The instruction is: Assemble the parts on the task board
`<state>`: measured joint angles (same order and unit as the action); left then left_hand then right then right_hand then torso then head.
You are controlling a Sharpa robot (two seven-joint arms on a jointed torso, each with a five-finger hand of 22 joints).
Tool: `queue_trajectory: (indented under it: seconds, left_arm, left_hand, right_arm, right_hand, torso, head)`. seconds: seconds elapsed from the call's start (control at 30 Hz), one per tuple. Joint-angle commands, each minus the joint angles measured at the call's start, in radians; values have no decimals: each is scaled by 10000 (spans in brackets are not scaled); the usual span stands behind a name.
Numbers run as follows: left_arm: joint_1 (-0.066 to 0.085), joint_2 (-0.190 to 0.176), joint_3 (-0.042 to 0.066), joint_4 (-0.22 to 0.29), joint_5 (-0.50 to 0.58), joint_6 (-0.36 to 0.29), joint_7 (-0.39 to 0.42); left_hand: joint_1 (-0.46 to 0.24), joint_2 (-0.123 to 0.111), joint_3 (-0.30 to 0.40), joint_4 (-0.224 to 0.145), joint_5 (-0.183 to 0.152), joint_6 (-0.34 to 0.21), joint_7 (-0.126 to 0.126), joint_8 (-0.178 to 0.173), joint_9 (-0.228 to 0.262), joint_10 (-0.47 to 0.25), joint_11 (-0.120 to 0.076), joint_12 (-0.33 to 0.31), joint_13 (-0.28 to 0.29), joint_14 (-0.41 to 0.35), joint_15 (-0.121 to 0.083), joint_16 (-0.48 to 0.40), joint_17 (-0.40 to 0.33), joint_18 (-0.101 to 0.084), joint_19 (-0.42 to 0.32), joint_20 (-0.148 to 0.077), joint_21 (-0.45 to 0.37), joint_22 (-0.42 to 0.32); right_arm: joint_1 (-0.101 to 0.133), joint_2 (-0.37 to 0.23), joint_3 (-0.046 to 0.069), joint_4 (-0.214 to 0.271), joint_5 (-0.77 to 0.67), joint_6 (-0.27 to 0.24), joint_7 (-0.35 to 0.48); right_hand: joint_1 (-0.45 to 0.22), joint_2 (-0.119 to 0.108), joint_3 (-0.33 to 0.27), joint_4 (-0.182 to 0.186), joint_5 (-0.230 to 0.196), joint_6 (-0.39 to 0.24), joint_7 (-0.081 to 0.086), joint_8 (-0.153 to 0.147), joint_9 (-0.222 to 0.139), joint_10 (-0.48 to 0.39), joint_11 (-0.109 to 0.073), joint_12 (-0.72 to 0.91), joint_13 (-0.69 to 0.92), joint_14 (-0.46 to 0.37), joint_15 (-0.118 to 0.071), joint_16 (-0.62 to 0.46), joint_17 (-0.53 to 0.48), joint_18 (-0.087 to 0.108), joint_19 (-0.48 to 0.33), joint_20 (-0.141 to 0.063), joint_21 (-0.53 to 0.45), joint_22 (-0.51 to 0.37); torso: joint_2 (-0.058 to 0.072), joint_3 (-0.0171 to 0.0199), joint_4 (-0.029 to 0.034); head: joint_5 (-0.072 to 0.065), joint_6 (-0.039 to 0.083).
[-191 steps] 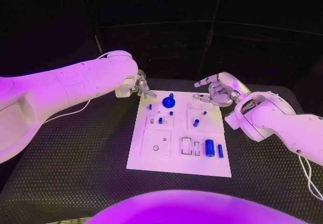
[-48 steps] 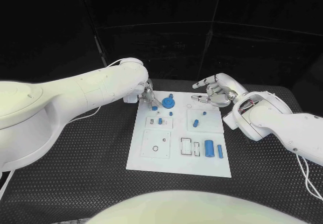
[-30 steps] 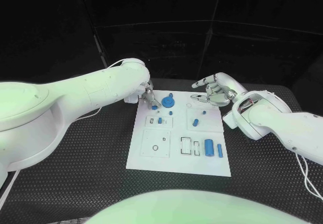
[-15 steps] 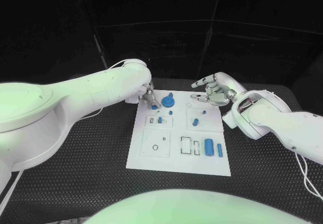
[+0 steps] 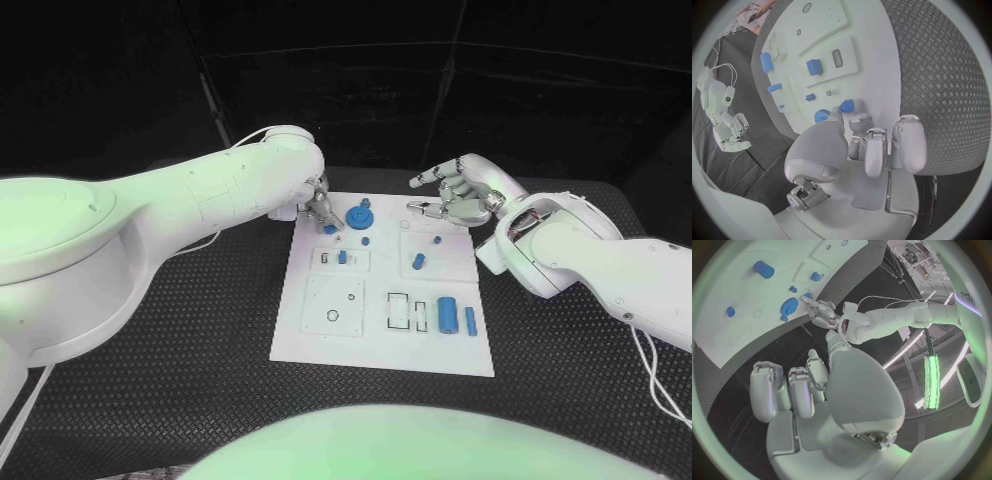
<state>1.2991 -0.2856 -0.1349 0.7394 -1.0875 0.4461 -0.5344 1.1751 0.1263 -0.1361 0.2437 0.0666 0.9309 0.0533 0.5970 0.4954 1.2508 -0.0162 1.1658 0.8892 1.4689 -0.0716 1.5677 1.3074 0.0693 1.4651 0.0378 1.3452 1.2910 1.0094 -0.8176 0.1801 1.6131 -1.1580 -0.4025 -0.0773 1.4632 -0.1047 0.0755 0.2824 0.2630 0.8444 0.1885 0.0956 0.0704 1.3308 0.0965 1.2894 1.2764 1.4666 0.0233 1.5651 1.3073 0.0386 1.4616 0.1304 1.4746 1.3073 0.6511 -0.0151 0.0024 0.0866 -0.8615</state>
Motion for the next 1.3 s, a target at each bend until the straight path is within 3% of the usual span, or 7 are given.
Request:
queue_trajectory:
  seconds: [0.03,0.27,0.6,0.93,1.3]
  left_arm:
    - [6,24,8,-34,-154,124,-68]
    - [-4,10,8,18,-180,77,-71]
    - [-20,-120,8,274,-57,-312,-49]
    - [-23,-351,10,552,75,-851,-19]
    - [-21,-616,13,785,118,-852,-18]
  left_hand:
    - [230,23,88,-181,11,-88,5,91,23,49,-16,51,11,1019,-71,31,2634,-44,43,-72,8,10]
    - [789,159,514,-710,26,-231,-23,210,34,31,-44,40,-9,1019,-94,31,2634,-37,34,-93,-28,-5]
    - [1252,119,969,-1294,27,-345,-50,259,-29,-30,-72,-31,-96,1019,-117,31,2634,-31,22,-115,-72,-22]
    - [1444,94,1309,-1608,30,-473,-20,202,-131,-143,-53,-137,-232,1019,-105,31,2634,-33,13,-112,-83,-5]
    - [1299,175,1786,-1659,33,-689,106,-3,-329,-350,52,-300,-471,1019,-21,31,2634,-20,-30,-49,-155,-52]
  right_arm:
    - [17,13,9,6,10,65,29]
    - [17,24,9,-4,10,94,29]
    - [16,31,8,-22,10,101,44]
    - [15,28,7,-39,10,108,57]
    - [14,31,6,-73,10,111,71]
  right_hand:
    - [-73,45,-49,8,35,-47,-5,-25,-13,-14,25,31,5,987,-17,-41,2468,89,3,-46,-40,330]
    - [-73,45,-49,8,35,-47,-5,-25,-13,-14,25,31,5,987,-17,-41,2468,89,3,-46,-40,330]
    - [-89,53,-61,10,41,-50,-4,-20,-12,-18,26,36,0,984,-16,-47,2459,90,1,-45,-46,322]
    - [-89,53,-61,10,41,-50,-4,-20,-12,-18,26,36,0,984,-16,-47,2459,90,1,-45,-46,322]
    - [-94,57,-63,10,51,-52,-3,-19,-11,-26,27,31,-8,982,-15,-51,2452,91,-1,-45,-50,315]
  torso:
    - [1,-2,3]
    - [-12,-9,14]
    - [-10,-10,17]
    - [-6,-13,21]
    - [-9,-8,12]
  head:
    - [-6,-14]
    - [-6,-29]
    - [10,-18]
    - [26,-27]
    - [47,-34]
